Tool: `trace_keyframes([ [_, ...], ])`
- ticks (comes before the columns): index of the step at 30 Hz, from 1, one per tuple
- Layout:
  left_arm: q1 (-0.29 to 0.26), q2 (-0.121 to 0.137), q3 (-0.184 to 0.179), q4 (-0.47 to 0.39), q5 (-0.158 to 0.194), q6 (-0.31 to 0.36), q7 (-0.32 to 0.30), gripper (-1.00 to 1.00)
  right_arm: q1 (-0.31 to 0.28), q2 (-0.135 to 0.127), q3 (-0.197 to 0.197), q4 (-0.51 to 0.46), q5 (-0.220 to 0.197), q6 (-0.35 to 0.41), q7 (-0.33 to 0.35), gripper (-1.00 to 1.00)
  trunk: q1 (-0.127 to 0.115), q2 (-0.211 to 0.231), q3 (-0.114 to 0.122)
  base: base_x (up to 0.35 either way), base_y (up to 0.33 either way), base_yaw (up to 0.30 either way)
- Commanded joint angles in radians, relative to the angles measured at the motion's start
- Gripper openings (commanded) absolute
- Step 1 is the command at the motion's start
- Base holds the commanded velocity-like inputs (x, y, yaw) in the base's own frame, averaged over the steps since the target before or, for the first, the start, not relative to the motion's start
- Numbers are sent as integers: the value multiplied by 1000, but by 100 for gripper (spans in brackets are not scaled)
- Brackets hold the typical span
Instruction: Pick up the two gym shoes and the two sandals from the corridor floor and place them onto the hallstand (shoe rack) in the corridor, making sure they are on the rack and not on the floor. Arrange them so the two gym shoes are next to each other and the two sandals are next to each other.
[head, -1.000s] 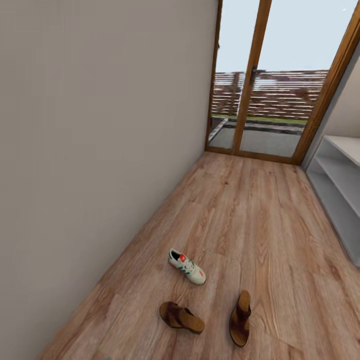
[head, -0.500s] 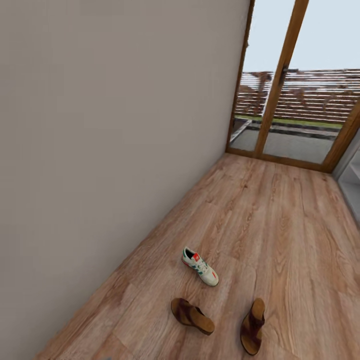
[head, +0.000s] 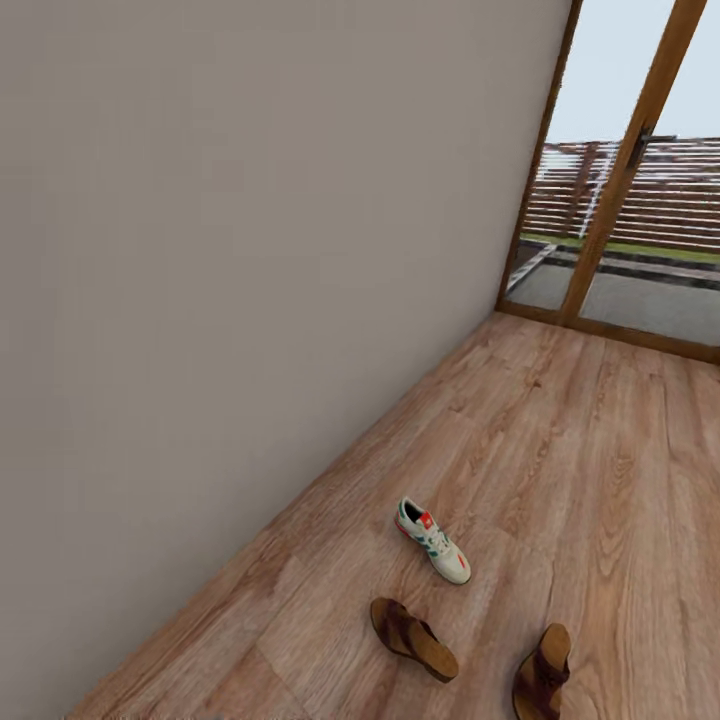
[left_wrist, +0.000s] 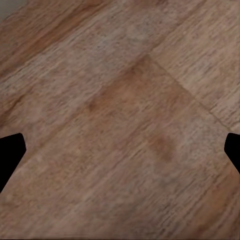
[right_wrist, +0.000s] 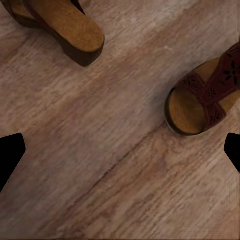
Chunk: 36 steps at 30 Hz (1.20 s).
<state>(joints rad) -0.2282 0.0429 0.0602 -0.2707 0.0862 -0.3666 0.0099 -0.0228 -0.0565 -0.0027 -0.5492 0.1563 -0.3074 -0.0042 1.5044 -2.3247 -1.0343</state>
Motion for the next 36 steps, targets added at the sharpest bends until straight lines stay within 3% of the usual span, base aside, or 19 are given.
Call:
trace_keyframes([
  [1,-1,0,-2,1,9,-3,-1,100,0,0,0,0,6,-2,0,100,0,0,-1,0,0,278],
  [7,0,0,-2,1,9,-3,-1,100,0,0,0,0,6,-2,0,100,0,0,-1,0,0,251],
  [15,0,0,-2,1,9,-3,-1,100,0,0,-1,0,6,-2,0,100,0,0,-1,0,-43,60],
  [36,-1,0,-2,1,9,-3,-1,100,0,0,-2,-3,6,-2,-1,100,0,0,-1,0,-238,11],
])
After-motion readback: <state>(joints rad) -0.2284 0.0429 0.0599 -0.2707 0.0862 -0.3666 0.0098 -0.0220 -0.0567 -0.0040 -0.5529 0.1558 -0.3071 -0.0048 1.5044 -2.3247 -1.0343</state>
